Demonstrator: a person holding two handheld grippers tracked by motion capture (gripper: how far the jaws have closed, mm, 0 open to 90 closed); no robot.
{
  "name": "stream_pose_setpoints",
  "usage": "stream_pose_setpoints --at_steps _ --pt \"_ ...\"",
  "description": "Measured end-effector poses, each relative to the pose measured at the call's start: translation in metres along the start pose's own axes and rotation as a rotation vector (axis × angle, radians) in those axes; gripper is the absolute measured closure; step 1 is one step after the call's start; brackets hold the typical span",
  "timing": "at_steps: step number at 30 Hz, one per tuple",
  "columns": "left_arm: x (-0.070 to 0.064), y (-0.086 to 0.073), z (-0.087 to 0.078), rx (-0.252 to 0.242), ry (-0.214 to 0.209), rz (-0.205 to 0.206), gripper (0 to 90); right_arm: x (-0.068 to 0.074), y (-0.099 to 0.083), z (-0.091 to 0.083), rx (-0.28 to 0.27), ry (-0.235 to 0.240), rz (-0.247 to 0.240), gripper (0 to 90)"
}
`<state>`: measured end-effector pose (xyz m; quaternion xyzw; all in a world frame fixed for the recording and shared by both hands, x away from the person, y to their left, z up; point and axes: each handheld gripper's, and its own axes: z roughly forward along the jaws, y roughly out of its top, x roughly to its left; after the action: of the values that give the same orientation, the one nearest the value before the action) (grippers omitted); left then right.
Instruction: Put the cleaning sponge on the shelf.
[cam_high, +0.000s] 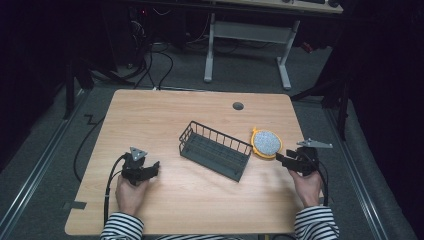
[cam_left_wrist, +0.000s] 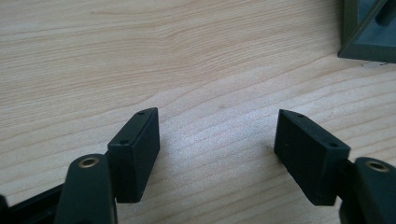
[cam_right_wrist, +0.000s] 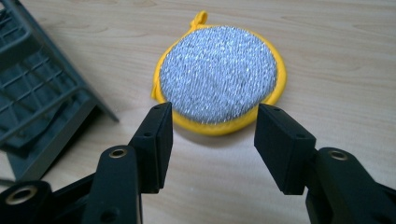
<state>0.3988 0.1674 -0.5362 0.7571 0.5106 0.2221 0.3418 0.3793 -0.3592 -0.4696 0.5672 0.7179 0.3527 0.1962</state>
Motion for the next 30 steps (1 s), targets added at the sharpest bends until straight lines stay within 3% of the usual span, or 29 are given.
stream_pose_setpoints --at_steps 3,4,5,7,14,19,24,30 --pt "0.000 0.000 0.000 0.000 0.000 0.000 31.7 -0.004 0.007 0.006 0.019 0.003 0.018 46.7" --pt "0.000 0.000 0.000 0.000 0.000 -0.001 31.8 -0.010 0.015 0.015 0.042 0.013 0.063 45.9" --pt "0.000 0.000 0.000 0.000 0.000 -0.001 32.0 -0.010 0.015 0.015 0.042 0.013 0.063 45.9" --pt "0.000 0.000 0.000 0.000 -0.002 -0.002 32.3 -0.016 0.025 0.023 0.069 -0.018 0.092 45.4" --pt "0.000 0.000 0.000 -0.001 -0.002 -0.003 32.1 -0.018 0.052 0.039 0.125 -0.068 0.076 42.9" --pt "0.000 0.000 0.000 -0.001 -0.002 -0.003 32.0 -0.026 0.057 0.054 0.178 -0.087 0.110 41.8" --pt "0.000 0.000 0.000 -0.001 -0.002 -0.003 31.9 -0.031 0.057 0.063 0.180 -0.085 0.149 41.7" --pt "0.000 0.000 0.000 0.000 0.001 -0.001 32.0 -0.032 0.055 0.071 0.205 -0.088 0.159 42.1"
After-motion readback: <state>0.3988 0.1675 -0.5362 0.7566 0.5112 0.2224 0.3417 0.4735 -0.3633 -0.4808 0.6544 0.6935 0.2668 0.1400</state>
